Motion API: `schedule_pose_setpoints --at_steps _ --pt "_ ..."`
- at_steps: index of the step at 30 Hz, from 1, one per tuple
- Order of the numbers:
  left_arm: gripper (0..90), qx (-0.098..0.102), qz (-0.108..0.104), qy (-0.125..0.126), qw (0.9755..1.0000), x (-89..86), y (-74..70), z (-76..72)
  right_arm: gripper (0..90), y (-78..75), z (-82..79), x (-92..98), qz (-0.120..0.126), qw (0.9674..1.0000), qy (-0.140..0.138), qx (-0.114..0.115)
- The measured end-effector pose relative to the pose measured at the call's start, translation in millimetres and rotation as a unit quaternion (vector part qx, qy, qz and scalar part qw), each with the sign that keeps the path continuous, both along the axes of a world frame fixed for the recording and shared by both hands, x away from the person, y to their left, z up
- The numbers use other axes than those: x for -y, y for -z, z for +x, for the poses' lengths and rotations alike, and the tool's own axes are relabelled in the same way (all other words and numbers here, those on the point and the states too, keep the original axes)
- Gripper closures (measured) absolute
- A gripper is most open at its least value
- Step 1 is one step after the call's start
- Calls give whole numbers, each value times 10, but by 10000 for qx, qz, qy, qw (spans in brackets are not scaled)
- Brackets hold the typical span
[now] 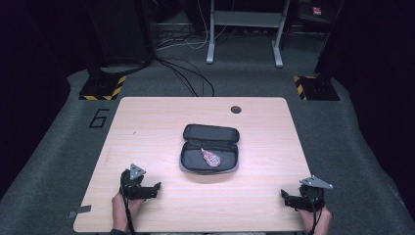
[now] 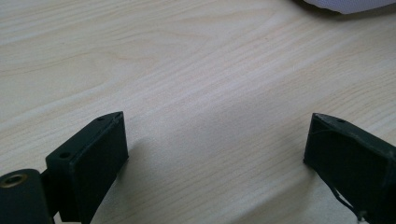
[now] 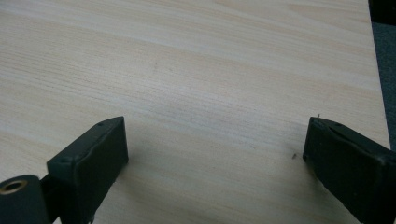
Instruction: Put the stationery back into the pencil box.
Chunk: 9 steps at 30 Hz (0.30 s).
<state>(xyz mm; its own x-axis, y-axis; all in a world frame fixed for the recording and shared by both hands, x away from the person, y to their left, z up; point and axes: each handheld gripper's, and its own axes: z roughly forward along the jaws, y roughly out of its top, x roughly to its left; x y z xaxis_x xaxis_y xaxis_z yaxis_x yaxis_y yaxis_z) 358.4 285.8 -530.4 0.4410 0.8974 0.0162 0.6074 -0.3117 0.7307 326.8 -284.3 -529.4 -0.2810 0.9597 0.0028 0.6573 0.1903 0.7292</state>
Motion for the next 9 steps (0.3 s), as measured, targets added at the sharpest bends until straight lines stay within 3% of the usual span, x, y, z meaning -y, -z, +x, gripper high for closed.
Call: schedule_pose_setpoints --at_steps 9 --pt "59 -2 8 -11 10000 1 -1 -1 0 6 28 7 -9 10000 33 -74"
